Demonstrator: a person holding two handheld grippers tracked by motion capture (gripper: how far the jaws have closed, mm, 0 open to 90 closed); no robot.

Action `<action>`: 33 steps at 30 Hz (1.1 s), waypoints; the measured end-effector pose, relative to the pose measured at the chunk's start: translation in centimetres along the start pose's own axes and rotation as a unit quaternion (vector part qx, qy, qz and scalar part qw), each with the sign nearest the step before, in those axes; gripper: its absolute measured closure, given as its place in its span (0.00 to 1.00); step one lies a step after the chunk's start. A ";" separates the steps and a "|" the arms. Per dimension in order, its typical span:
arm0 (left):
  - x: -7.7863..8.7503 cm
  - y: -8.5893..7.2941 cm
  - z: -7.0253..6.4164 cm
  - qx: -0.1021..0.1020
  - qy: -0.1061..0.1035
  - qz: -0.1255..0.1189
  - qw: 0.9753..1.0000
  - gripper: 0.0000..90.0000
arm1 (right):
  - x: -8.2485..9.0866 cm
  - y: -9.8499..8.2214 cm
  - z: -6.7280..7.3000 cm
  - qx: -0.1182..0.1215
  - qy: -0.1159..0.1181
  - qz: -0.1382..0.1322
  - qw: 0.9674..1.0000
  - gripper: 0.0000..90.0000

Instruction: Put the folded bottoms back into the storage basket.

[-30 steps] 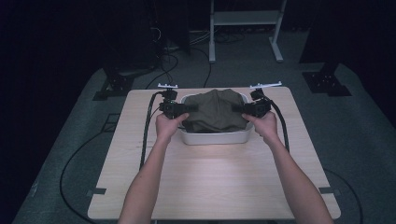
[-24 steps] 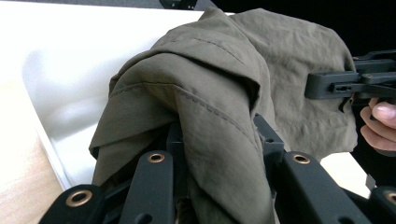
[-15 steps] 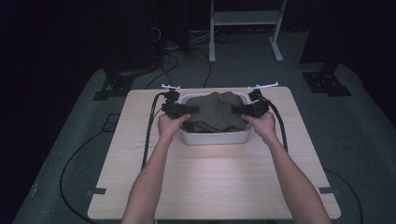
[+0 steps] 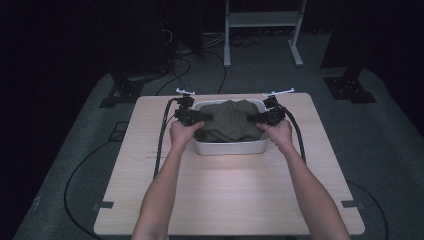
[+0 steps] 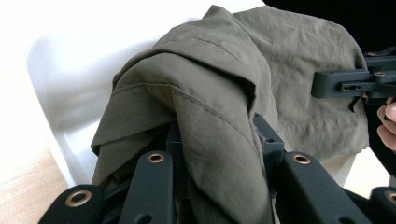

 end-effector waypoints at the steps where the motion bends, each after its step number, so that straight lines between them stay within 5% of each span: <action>1: -0.1 0.0 0.0 0.002 0.001 0.001 1.000 0.74 | -0.1 0.0 -0.1 0.001 -0.002 0.001 1.000 0.86; 20: -1.1 0.0 0.0 -0.012 0.027 0.026 0.999 0.61 | -0.6 -0.2 -0.7 0.012 -0.028 0.019 0.999 0.78; 33: 0.9 0.5 0.2 -0.004 0.040 -0.007 0.999 0.54 | 0.2 0.2 -0.5 0.017 -0.045 0.012 0.999 0.75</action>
Point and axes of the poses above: each handheld gripper's, and its own axes: x roughly backward along the jaws, y roughly out of its top, z roughly to its left, the point moved 2 cm from there along -x, roughly forward along the jaws, and after that the axes turned 11 degrees about -x, right-handed, at the moved point
